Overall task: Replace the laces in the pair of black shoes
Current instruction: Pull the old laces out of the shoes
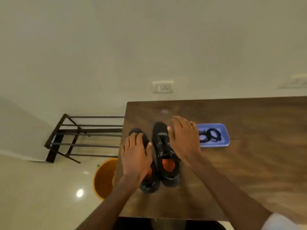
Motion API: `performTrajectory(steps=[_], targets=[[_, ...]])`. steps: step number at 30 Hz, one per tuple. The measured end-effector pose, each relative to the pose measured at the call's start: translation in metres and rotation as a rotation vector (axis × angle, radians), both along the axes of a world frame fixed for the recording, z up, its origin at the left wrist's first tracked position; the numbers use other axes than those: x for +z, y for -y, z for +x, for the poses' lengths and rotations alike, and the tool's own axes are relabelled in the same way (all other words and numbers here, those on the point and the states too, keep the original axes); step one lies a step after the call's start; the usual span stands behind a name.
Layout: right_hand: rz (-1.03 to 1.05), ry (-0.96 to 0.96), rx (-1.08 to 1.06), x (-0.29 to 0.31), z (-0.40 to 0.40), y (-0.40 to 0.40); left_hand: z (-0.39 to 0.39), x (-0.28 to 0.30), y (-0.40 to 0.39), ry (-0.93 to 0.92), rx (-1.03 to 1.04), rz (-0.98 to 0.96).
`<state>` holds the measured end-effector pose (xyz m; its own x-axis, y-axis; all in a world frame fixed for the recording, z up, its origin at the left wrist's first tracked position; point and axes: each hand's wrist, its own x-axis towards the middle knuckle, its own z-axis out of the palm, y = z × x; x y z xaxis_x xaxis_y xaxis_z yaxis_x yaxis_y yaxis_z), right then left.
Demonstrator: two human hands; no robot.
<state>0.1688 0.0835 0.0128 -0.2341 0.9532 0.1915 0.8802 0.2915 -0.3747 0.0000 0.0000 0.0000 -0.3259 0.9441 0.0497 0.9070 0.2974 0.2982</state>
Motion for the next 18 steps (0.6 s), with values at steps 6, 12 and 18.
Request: performTrajectory(steps=[6, 12, 18], targets=[[-0.067, -0.132, 0.001, -0.135, -0.008, 0.014, -0.002, -0.117, 0.006, 0.114, 0.021, 0.076], [-0.071, -0.382, 0.020, -0.161, -0.003, 0.022, -0.004, -0.127, 0.022, 0.290, 0.035, 0.392], [-0.151, -0.366, -0.005, -0.147, 0.003, 0.050, 0.017, -0.126, 0.091, 0.128, 0.093, 0.196]])
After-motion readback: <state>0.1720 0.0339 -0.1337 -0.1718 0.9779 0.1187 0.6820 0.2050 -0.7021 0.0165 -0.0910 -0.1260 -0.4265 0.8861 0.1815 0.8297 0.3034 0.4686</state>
